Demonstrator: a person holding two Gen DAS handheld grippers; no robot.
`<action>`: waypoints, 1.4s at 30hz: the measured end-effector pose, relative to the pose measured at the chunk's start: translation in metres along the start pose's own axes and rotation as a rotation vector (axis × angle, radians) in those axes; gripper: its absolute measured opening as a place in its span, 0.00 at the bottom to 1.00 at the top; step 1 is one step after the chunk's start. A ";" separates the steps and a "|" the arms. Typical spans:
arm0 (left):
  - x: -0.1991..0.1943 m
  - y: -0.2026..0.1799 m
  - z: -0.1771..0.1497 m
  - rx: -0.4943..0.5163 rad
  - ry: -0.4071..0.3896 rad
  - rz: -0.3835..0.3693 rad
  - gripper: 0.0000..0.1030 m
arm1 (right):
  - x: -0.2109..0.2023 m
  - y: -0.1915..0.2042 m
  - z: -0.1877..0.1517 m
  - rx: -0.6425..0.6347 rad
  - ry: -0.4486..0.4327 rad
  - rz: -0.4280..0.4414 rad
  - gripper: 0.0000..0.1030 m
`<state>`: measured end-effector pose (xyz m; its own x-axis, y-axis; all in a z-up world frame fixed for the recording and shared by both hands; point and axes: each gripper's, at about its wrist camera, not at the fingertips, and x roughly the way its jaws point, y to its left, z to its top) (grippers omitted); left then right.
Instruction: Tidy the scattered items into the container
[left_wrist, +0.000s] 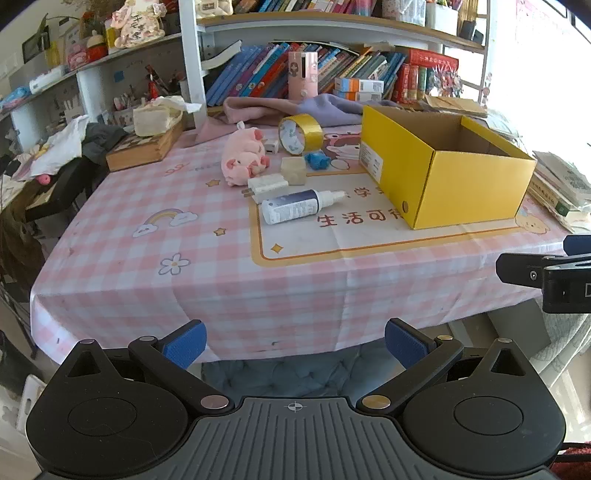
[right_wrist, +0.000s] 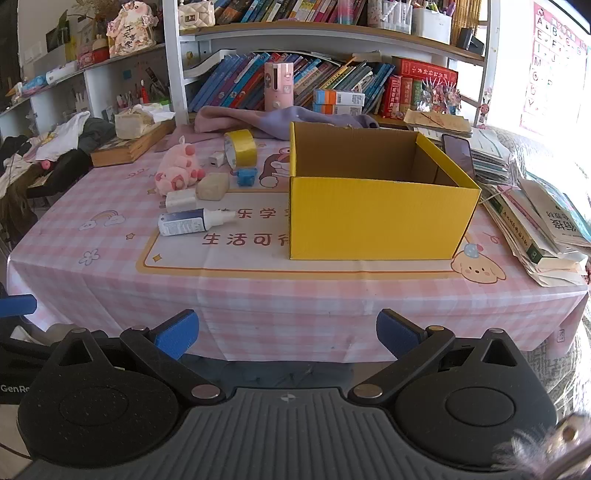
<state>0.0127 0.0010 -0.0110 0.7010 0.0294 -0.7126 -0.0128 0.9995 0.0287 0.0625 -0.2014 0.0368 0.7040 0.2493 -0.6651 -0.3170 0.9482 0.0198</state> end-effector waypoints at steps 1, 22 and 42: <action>0.000 -0.001 0.000 0.002 0.001 0.001 1.00 | 0.000 0.000 0.000 0.000 -0.001 0.000 1.00; -0.001 0.000 0.004 -0.023 -0.013 0.013 1.00 | 0.002 -0.003 0.001 -0.005 0.004 0.002 1.00; 0.001 0.004 0.003 -0.036 0.010 0.005 1.00 | 0.004 0.001 0.001 -0.016 0.006 0.001 1.00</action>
<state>0.0160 0.0048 -0.0093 0.6936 0.0339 -0.7195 -0.0415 0.9991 0.0071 0.0659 -0.1995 0.0351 0.7001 0.2487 -0.6693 -0.3275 0.9448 0.0085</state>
